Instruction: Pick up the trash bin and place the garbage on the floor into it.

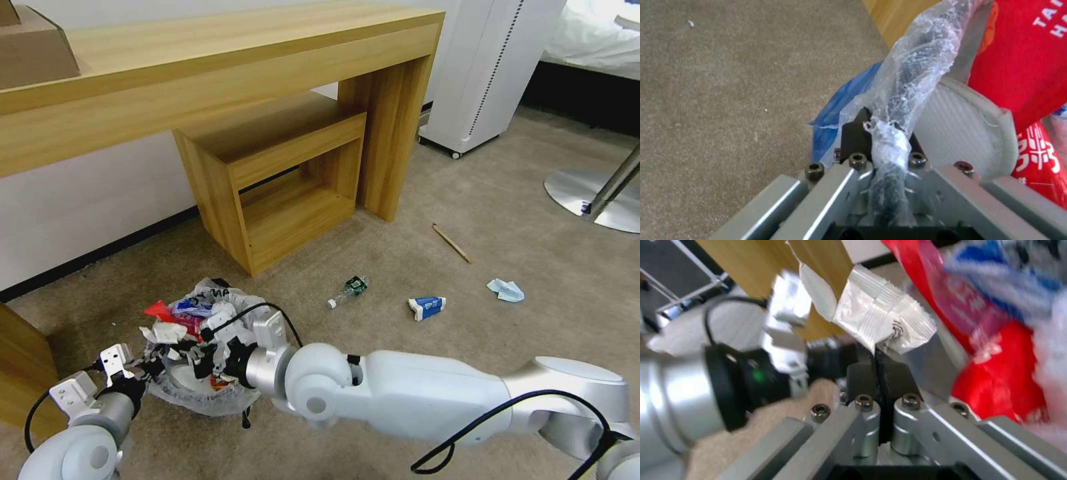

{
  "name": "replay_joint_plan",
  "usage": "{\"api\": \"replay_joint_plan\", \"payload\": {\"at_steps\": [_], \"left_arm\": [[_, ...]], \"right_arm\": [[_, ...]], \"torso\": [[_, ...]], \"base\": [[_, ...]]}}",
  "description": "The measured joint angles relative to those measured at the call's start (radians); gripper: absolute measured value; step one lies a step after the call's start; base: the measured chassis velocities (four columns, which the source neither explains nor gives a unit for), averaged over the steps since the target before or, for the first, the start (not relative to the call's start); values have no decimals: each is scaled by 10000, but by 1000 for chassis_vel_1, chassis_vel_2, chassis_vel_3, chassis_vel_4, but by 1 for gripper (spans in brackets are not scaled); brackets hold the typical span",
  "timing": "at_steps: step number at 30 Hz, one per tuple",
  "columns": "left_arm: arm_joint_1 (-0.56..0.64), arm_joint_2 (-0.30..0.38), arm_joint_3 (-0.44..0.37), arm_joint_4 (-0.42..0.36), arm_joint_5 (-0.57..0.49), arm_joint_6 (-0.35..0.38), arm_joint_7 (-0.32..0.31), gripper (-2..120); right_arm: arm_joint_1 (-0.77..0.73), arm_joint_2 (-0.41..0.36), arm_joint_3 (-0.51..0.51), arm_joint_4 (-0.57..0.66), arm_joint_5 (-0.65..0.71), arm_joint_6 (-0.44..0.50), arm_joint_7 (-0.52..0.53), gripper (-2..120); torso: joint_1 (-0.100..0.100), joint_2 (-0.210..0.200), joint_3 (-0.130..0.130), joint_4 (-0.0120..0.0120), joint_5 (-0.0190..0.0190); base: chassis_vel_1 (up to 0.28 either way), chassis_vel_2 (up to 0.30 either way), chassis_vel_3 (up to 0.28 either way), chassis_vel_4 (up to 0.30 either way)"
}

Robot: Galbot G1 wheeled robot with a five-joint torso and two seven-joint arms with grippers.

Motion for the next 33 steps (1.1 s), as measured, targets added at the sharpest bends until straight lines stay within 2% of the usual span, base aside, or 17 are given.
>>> {"api": "replay_joint_plan", "payload": {"at_steps": [20,23,24,26,30,33], "left_arm": [[35,78,46,91,1,-74,87,1],[26,64,80,91,8,-76,90,1],[26,64,80,91,8,-76,90,1],[43,71,78,91,11,-77,95,1],[76,67,79,91,31,-89,109,1],[68,58,87,89,59,-93,123,1]], "right_arm": [[-713,205,-44,-738,-500,-120,539,2],[-794,203,-9,-717,-533,-131,565,17],[-794,203,-9,-717,-533,-131,565,17],[-805,164,71,-661,-554,-154,572,28],[-805,138,113,-633,-572,-158,580,37],[-828,99,200,-486,-587,-176,610,52]], "torso": [[-1,0,0,0,1],[0,0,0,0,1],[0,0,0,0,1],[0,0,0,0,1],[-1,0,0,0,1],[-1,0,0,0,1]], "base": [[0,0,0,0],[0,0,0,0],[0,0,0,0],[0,0,0,0],[0,0,0,0],[0,0,0,0]]}}
